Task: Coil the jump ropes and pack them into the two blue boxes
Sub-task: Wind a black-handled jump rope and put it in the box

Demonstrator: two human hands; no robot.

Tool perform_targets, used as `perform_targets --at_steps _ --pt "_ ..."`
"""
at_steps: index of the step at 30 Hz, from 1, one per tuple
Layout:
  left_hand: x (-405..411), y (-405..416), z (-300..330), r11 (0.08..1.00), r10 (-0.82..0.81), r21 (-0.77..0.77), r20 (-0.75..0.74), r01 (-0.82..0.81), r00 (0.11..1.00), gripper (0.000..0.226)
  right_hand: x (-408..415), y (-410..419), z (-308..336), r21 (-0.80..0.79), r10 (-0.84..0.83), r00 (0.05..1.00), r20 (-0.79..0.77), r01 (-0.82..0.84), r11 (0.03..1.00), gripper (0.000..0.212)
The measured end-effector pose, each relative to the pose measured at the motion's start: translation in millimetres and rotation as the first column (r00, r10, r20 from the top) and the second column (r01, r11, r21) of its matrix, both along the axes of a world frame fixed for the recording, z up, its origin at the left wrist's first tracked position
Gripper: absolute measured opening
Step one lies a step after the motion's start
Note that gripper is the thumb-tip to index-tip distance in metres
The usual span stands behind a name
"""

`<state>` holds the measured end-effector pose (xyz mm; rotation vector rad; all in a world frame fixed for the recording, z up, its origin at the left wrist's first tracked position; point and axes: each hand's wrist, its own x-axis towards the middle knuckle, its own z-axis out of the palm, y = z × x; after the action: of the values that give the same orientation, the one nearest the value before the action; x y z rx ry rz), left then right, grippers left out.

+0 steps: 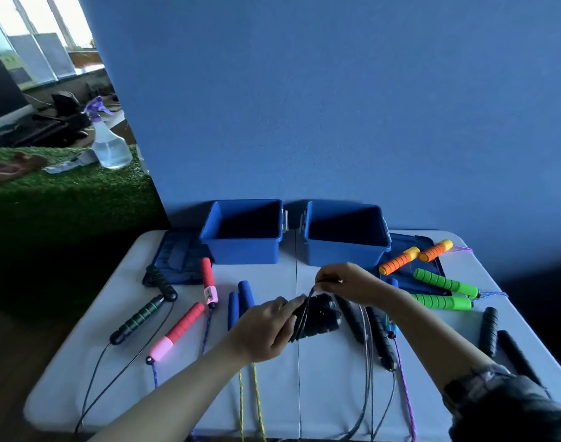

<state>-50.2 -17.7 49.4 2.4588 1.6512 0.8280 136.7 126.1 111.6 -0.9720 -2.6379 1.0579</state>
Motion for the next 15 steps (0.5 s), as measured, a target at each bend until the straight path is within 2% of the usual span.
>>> perform_targets --at_steps 4,7,9,12,15 --pt "6.9 -1.8 19.5 0.989 0.149 -0.015 0.149 -0.148 0.978 0.047 -1.5 -2.5 -19.8 -0.307 -0.216 0.947 -0.239 0.138 0.942 0.012" --pt "5.5 5.2 27.6 0.966 0.256 -0.034 0.232 -0.255 0.938 0.040 -6.8 -20.5 -37.3 -0.591 -0.439 0.857 -0.269 0.212 0.778 0.026" --pt "-0.3 12.1 27.2 0.952 0.305 -0.062 0.268 -0.300 0.914 0.042 -12.3 -37.1 -40.1 -0.653 -0.479 0.839 -0.259 0.214 0.727 0.027" --pt "-12.7 23.8 24.1 0.917 0.396 -0.093 0.311 -0.387 0.864 0.061 -22.3 -58.2 -45.8 -0.702 -0.468 0.852 -0.236 0.184 0.688 0.027" --pt "-23.8 38.8 25.0 0.834 0.546 -0.151 0.360 -0.531 0.756 0.065 -32.7 -76.3 -49.5 -0.703 -0.417 0.901 -0.121 0.219 0.677 0.032"
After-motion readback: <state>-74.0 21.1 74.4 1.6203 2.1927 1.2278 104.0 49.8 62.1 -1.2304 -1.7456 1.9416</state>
